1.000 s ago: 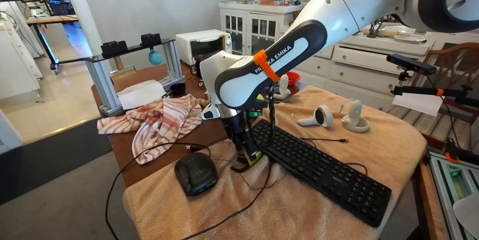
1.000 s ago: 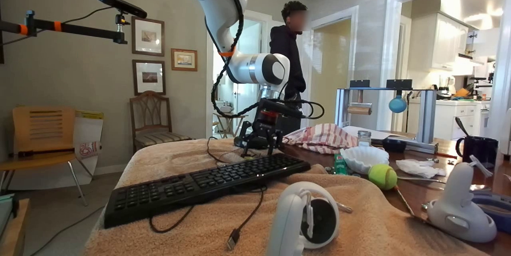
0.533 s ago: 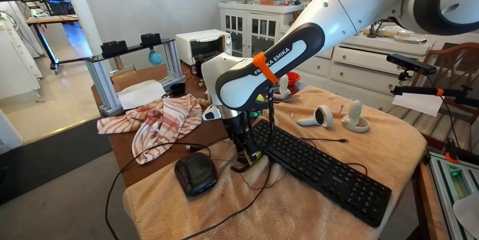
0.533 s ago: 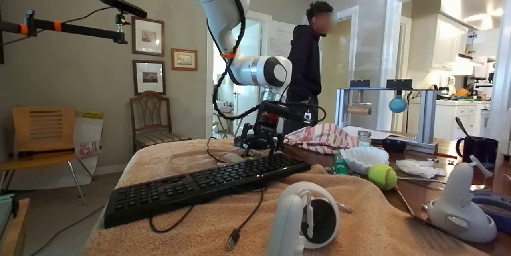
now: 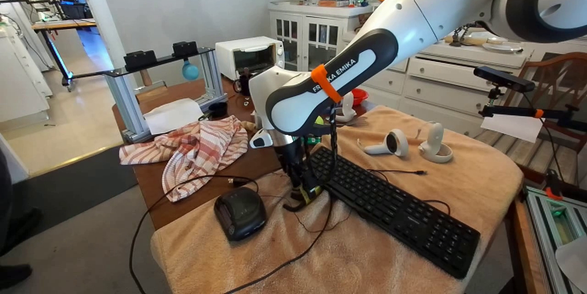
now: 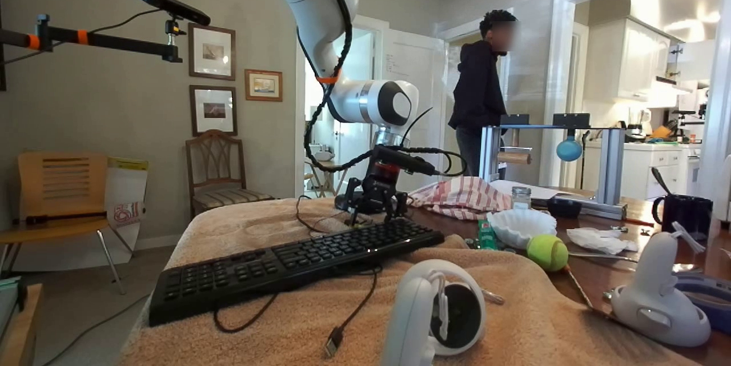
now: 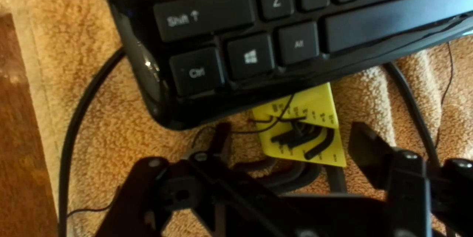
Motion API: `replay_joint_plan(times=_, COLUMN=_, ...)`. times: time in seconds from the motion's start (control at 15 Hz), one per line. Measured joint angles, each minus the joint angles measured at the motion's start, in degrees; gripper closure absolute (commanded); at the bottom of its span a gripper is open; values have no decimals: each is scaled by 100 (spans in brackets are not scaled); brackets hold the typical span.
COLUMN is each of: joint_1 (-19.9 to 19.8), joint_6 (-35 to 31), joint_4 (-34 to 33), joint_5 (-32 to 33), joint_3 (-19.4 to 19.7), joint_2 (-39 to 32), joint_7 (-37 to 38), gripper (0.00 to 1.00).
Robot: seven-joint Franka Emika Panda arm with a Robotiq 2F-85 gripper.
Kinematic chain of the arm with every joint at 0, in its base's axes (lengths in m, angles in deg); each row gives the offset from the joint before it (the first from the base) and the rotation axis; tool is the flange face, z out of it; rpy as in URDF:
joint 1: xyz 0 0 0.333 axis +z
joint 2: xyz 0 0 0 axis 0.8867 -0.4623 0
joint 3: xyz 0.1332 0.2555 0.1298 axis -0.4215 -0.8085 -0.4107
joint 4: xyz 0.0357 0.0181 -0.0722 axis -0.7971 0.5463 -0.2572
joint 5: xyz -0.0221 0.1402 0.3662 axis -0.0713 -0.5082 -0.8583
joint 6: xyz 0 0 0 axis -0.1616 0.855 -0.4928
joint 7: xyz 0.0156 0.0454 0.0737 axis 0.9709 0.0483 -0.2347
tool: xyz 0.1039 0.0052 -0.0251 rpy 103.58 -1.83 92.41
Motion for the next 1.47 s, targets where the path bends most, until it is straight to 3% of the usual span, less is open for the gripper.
replay_joint_plan(times=0.07, joint_1=-9, joint_6=0, joint_4=19, joint_5=-1, joint_3=-4, joint_2=3, joint_7=1, gripper=20)
replay_joint_plan(times=0.2, joint_1=-27, joint_6=-3, joint_4=68, joint_5=-8, joint_3=-7, joint_2=24, joint_7=9, gripper=23)
replay_joint_plan(times=0.27, joint_1=-40, joint_6=-11, joint_4=112, joint_5=-15, joint_3=-9, joint_2=47, joint_7=14, gripper=38)
replay_joint_plan(times=0.53, joint_1=-70, joint_6=-24, joint_4=202, joint_5=-82, joint_3=-18, joint_2=96, joint_7=17, gripper=68)
replay_joint_plan(times=0.67, joint_1=-72, joint_6=-25, joint_4=261, joint_5=-100, joint_3=-29, joint_2=134, joint_7=17, gripper=70)
replay_joint_plan(times=0.87, joint_1=-70, joint_6=-21, joint_4=298, joint_5=-102, joint_3=-53, joint_2=161, joint_7=17, gripper=84)
replay_joint_plan(times=1.0, joint_1=-63, joint_6=-22, joint_4=312, joint_5=-102, joint_3=-57, joint_2=171, joint_7=29, gripper=86)
replay_joint_plan(times=1.07, joint_1=-60, joint_6=-22, joint_4=312, joint_5=-102, joint_3=-60, joint_2=173, joint_7=47, gripper=76)
replay_joint_plan(times=1.13, joint_1=-53, joint_6=-22, joint_4=312, joint_5=-101, joint_3=-61, joint_2=173, joint_7=62, gripper=57)
replay_joint_plan(times=1.2, joint_1=-44, joint_6=-22, joint_4=312, joint_5=-101, joint_3=-61, joint_2=173, joint_7=70, gripper=44)
replay_joint_plan(times=1.27, joint_1=-36, joint_6=-22, joint_4=312, joint_5=-101, joint_3=-62, joint_2=174, joint_7=80, gripper=57)
replay_joint_plan(times=1.33, joint_1=-29, joint_6=-20, joint_4=312, joint_5=-100, joint_3=-62, joint_2=178, joint_7=95, gripper=82)
replay_joint_plan(times=1.47, joint_1=-20, joint_6=-19, joint_4=312, joint_5=-95, joint_3=-62, joint_2=185, joint_7=127, gripper=87)
